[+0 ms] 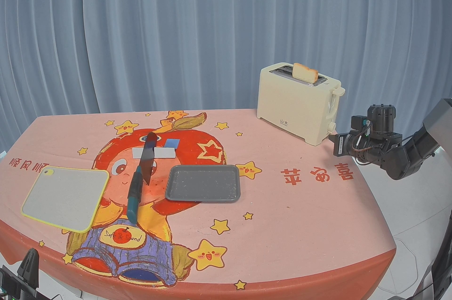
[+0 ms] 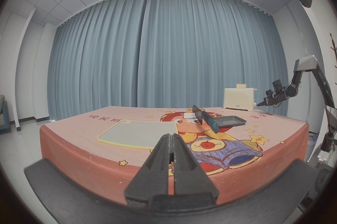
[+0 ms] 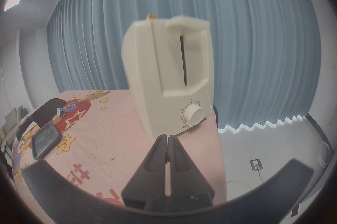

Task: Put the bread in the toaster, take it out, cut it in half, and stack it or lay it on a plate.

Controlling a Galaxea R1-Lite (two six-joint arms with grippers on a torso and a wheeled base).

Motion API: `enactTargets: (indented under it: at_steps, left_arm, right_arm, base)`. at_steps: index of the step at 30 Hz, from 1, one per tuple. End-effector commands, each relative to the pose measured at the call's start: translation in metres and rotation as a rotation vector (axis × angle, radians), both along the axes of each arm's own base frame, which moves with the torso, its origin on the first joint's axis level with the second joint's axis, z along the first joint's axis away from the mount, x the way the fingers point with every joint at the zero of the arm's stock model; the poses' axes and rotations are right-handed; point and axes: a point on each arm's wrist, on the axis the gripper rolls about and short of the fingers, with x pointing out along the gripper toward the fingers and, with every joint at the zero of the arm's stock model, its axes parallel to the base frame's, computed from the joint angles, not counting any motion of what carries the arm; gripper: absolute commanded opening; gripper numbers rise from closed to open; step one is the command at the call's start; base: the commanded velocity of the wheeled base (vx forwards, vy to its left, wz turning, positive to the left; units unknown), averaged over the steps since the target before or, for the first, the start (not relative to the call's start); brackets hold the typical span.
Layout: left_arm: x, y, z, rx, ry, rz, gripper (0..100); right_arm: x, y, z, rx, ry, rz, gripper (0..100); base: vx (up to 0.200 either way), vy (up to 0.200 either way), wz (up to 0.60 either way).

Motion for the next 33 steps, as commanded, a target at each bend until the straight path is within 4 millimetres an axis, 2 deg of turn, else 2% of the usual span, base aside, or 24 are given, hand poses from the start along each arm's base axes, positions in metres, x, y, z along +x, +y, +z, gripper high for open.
enactTargets:
  at_steps: [1, 4, 5, 16, 19, 33]
  left_arm:
    - [0.000, 0.000, -0.005, 0.000, 0.000, 0.002, 0]
    - [0.000, 0.000, -0.005, 0.000, 0.002, 0.002, 0]
    - [0.000, 0.000, -0.005, 0.000, 0.000, 0.002, 0]
    - [0.000, 0.000, -0.005, 0.000, 0.000, 0.002, 0]
    - [0.000, 0.000, -0.005, 0.000, 0.002, 0.002, 0]
    - [0.000, 0.000, -0.005, 0.000, 0.002, 0.002, 0]
  right_arm:
    - [-0.016, -0.003, 0.017, 0.007, -0.049, -0.007, 0]
    - [-0.018, -0.003, 0.019, 0.007, -0.055, -0.010, 0]
    - [-0.031, -0.004, 0.025, 0.002, -0.079, -0.023, 0]
    - [-0.094, -0.006, 0.070, 0.022, -0.183, 0.000, 0]
    - [-0.115, -0.010, 0.073, 0.029, -0.183, 0.001, 0]
    - [-0.116, -0.010, 0.074, 0.039, -0.218, -0.002, 0]
  base:
    - [0.000, 0.000, 0.00]
    - [0.000, 0.000, 0.00]
    - [0.000, 0.000, 0.00]
    - [0.000, 0.000, 0.00]
    - [0.000, 0.000, 0.00]
    - [0.000, 0.000, 0.00]
